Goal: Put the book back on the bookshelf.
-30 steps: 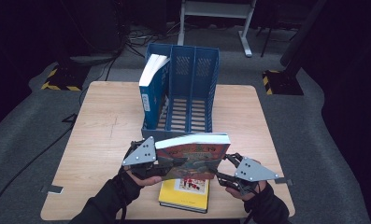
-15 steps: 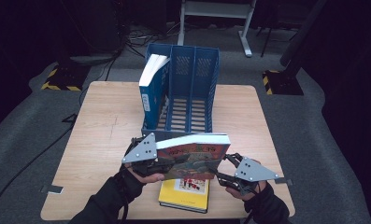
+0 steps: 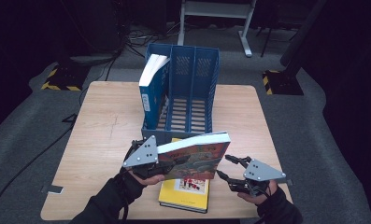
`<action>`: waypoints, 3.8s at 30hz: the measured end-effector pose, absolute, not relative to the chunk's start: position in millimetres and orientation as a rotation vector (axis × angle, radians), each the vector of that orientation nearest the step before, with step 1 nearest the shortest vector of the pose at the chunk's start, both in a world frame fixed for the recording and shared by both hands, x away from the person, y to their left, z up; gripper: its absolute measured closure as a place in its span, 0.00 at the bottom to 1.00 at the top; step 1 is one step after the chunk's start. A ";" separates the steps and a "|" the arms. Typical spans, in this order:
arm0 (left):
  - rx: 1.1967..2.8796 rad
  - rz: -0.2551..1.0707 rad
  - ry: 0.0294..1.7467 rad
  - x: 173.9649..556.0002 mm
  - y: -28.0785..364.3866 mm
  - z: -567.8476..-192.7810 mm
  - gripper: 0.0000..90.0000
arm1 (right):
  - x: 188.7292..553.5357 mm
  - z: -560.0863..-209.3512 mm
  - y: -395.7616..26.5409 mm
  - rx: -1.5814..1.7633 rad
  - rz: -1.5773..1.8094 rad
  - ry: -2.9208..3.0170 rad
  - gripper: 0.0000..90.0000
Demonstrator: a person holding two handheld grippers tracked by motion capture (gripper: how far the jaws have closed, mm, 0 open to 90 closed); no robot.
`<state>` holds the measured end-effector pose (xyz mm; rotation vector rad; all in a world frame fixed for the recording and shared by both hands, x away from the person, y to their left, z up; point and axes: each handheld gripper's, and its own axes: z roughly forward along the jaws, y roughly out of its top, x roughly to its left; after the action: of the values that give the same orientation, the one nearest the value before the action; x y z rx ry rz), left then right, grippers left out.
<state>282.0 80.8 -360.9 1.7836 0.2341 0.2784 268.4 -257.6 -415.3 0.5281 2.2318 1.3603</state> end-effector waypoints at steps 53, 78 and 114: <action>1.736 0.383 0.389 288.4 68.2 -349.7 0.82 | 293.1 -500.9 -324.5 1.042 1.039 2.391 0.26; 1.584 0.623 0.672 304.6 134.0 -305.0 0.82 | 293.0 -501.0 -324.0 1.044 1.039 2.393 0.25; 1.549 0.749 0.979 412.9 65.2 -311.0 0.82 | 291.2 -501.0 -322.7 1.036 1.036 2.397 0.24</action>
<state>412.9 65.2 -311.0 1.5490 0.9795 0.7494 291.2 -322.7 -501.0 1.0356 2.3966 1.0365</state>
